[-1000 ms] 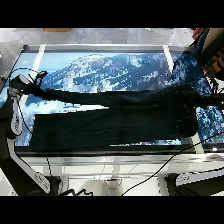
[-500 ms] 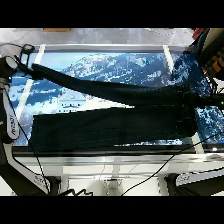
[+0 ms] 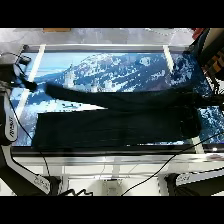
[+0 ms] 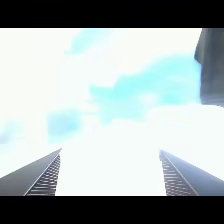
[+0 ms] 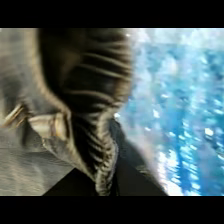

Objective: Fold the clothes and pants, and hang the long-sleeved shirts on hangers.

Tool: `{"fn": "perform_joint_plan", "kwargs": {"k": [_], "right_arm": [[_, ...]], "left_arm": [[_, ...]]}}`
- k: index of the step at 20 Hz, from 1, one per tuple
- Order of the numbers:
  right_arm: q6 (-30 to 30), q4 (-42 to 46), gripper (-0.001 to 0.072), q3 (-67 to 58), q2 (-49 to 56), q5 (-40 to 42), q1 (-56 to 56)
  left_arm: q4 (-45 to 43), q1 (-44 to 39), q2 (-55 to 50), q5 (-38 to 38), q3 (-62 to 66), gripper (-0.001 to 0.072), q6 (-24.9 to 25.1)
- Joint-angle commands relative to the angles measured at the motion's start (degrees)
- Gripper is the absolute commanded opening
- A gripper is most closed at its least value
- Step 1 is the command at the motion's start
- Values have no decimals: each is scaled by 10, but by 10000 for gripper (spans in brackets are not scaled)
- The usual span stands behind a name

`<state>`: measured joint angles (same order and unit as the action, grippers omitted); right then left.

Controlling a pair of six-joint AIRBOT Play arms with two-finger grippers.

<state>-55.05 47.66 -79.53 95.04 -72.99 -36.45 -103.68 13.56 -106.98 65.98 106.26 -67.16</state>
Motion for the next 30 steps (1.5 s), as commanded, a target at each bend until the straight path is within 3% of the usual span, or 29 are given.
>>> {"fn": "perform_joint_plan", "kwargs": {"k": [1, 2, 3, 5, 6, 9, 13, 14, 15, 24, 25, 28, 30], "right_arm": [[0, -4, 44, 0, 0, 2, 1], [0, -4, 44, 0, 0, 2, 0], [0, -4, 44, 0, 0, 2, 0], [0, -4, 44, 0, 0, 2, 1], [0, -4, 44, 0, 0, 2, 1], [0, -4, 44, 0, 0, 2, 1], [0, -4, 44, 0, 0, 11, 1], [0, -4, 44, 0, 0, 14, 1], [0, -5, 44, 0, 0, 17, 1], [0, -4, 44, 0, 0, 21, 1], [0, -4, 44, 0, 0, 21, 1], [0, -4, 44, 0, 0, 21, 1], [0, -4, 44, 0, 0, 21, 1]], "left_arm": [[-13, 1, -16, 37, -39, 651, -26], [-13, 1, -14, 17, -38, 480, -47], [-13, 1, -11, -6, -38, 430, -76], [-10, 1, -9, -47, -38, 443, -170], [7, 1, -11, -57, -38, 524, -196], [135, 19, -21, -84, -38, 524, -199], [378, 66, -40, -141, -38, 524, -201], [389, 73, -45, -146, -38, 622, -203], [388, 76, -52, -146, -38, 667, -219], [439, 55, -111, -180, -38, 641, -221], [443, 50, -110, -187, -37, 565, -201], [444, 43, -107, -188, -23, 184, -161], [443, 41, -102, -188, -8, 150, -159]]}}
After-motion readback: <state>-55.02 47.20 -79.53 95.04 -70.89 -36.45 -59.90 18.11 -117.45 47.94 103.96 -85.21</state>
